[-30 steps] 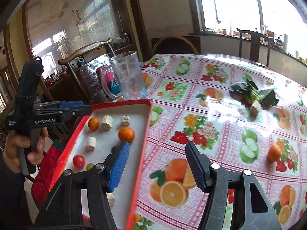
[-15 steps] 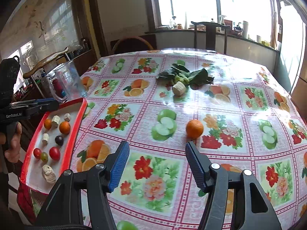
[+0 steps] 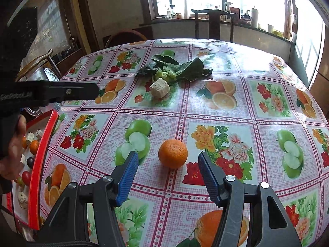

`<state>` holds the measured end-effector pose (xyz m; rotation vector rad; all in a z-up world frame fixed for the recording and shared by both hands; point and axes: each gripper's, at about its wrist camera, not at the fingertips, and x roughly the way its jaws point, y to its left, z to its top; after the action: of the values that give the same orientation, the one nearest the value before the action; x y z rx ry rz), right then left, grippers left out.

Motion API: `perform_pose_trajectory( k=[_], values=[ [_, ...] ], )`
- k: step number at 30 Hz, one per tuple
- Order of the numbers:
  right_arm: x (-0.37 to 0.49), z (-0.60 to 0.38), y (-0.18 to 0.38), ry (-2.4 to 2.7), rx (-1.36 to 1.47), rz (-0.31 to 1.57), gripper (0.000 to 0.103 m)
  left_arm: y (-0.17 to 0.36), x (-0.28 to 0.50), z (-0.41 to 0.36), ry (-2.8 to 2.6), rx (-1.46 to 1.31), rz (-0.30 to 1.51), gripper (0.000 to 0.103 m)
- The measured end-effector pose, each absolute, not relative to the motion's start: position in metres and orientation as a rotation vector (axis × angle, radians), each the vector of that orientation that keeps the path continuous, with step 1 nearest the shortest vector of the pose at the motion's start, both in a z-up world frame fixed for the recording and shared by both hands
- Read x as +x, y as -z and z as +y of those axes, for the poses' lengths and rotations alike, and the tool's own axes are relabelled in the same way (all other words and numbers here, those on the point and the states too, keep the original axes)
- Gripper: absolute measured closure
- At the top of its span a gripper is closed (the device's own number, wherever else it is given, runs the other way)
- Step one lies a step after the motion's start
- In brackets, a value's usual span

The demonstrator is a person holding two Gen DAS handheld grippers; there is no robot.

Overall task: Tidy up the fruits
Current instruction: 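Move the left tool toward the beige chunk by the greens while the right tool approaches the last orange, then close the left tool on the beige chunk while the right tool grasps the orange, then carry the chunk in the left tool and the orange in the right tool to the tray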

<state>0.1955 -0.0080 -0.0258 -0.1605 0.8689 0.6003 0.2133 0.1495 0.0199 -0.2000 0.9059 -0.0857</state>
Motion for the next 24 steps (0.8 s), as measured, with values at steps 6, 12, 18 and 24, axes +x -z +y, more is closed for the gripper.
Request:
perform_pose_trajectory(
  k=[6, 12, 18, 24],
  values=[
    [0.213, -0.002, 0.037, -0.614, -0.184, 0.885, 0.043, 0.008, 0.281, 0.127, 0.080, -0.157, 0.974, 0.045],
    [0.221, -0.004, 0.047, -0.679, -0.172, 0.923, 0.069, 0.035, 0.322, 0.114, 0.055, -0.143, 1.025, 0.045],
    [0.217, -0.019, 0.038, -0.702, -0.109, 0.951, 0.070, 0.042, 0.333, 0.122, 0.025, -0.158, 0.995, 0.072],
    [0.193, -0.025, 0.018, -0.743, -0.102, 0.911, 0.070, 0.036, 0.312, 0.127, 0.050, -0.192, 1.003, 0.078]
  ],
)
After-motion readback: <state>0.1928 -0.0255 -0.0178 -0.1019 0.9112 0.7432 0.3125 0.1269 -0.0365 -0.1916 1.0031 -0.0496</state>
